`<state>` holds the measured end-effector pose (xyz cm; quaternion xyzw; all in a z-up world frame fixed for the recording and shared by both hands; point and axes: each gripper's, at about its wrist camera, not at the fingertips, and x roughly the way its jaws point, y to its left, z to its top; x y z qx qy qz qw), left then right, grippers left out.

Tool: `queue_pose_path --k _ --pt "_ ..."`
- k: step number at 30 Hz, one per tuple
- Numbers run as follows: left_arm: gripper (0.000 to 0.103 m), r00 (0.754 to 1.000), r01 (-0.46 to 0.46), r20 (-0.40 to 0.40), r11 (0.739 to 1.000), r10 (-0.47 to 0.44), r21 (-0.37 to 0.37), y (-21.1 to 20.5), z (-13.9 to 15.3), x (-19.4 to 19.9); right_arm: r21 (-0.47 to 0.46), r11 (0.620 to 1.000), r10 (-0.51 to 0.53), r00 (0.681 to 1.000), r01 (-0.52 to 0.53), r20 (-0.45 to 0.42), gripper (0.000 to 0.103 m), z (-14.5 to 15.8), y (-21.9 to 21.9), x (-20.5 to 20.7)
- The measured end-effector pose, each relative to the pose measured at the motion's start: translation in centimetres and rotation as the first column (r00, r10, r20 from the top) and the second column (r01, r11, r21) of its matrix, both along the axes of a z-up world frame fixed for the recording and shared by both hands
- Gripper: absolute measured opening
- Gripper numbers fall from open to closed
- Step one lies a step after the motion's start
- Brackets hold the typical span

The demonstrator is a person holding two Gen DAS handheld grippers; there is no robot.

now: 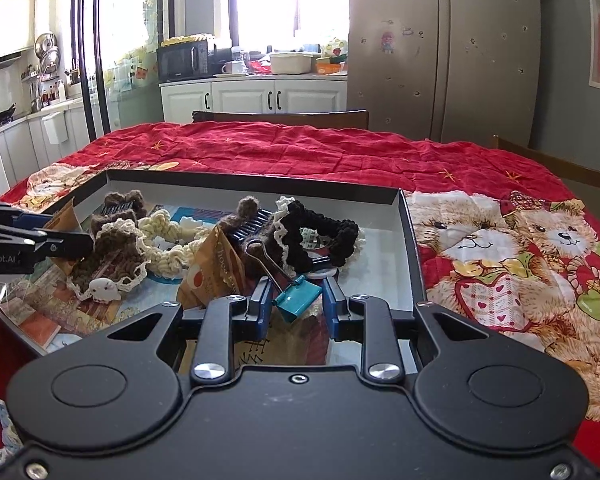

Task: Organize objects
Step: 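Open the right tool to release the teal clip while the left tool releases the triangle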

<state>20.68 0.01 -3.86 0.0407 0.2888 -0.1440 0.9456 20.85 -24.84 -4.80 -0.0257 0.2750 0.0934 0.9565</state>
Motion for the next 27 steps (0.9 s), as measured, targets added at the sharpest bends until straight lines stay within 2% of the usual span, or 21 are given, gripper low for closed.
queue_pose_path --k 7,12,22,27 --pt "0.045 1.000 -0.002 0.001 1.000 0.002 0.000 0.03 -0.06 0.04 -0.008 1.000 0.004 1.000 -0.004 -0.008 0.026 -0.19 0.17 0.13" --pt "0.053 1.000 -0.003 0.002 1.000 0.003 0.005 -0.03 -0.06 0.04 -0.018 1.000 0.005 1.000 -0.006 -0.016 0.026 -0.34 0.34 0.27" --pt "0.055 1.000 -0.002 0.004 1.000 0.002 0.009 -0.02 -0.05 -0.02 -0.024 1.000 0.005 1.000 -0.005 -0.021 0.026 -0.42 0.46 0.34" --pt "0.062 1.000 -0.003 0.006 1.000 0.003 0.011 -0.04 -0.03 -0.07 -0.022 1.000 0.004 1.000 -0.005 -0.020 0.026 -0.41 0.41 0.34"
